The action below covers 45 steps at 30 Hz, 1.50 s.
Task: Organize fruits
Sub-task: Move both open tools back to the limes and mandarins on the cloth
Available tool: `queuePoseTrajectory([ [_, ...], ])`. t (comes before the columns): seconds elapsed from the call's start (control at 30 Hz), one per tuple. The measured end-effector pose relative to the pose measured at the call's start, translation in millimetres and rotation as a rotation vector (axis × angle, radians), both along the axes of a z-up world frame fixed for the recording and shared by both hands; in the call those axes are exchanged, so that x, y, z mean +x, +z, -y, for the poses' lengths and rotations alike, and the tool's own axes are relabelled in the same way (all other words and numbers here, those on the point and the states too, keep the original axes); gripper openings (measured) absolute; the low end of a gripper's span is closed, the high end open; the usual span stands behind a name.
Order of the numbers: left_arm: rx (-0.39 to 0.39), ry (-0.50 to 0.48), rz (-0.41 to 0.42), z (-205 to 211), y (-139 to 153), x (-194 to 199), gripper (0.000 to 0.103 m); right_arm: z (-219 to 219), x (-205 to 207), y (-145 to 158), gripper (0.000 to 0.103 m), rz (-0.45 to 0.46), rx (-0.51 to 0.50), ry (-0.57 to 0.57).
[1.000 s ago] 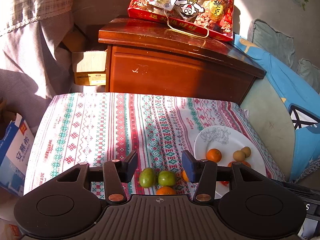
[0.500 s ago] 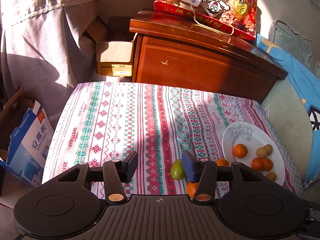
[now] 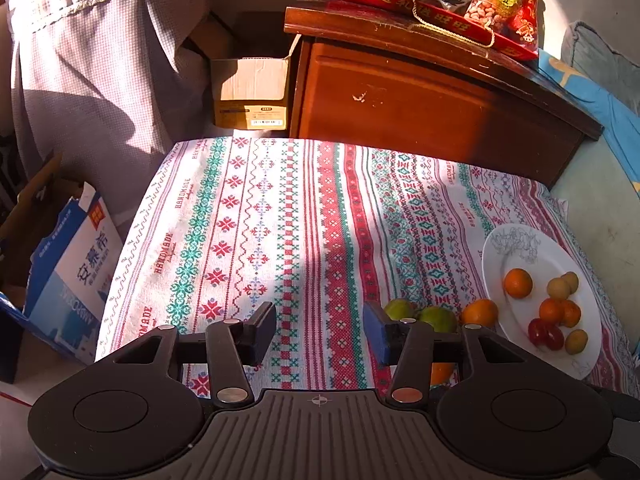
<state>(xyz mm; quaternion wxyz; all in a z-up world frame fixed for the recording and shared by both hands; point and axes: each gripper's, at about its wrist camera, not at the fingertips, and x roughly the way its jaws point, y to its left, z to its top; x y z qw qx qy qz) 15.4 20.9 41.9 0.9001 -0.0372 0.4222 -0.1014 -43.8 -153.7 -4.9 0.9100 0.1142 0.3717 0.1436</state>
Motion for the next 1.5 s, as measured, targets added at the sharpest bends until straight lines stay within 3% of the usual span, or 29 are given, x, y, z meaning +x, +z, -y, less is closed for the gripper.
queuePoseTrajectory([
  [0.27, -0.001, -0.018, 0.001, 1, -8, 3, 0.045, -6, 9, -10, 0.031, 0.012, -0.048, -0.010],
  [0.63, -0.023, -0.110, 0.012, 12, -15, -1, 0.042, 10, -8, -8, 0.030, -0.010, -0.055, -0.010],
  [1.03, 0.028, -0.238, 0.025, 32, -33, -4, 0.042, 29, -11, -7, 0.030, -0.034, -0.021, -0.058],
  [1.4, 0.072, -0.311, 0.086, 51, -41, 0, 0.042, 32, -10, -8, 0.030, -0.042, -0.001, -0.064],
  [1.5, 0.077, -0.329, 0.094, 53, -44, 1, 0.038, 33, -11, -8, 0.030, -0.043, 0.002, -0.065],
])
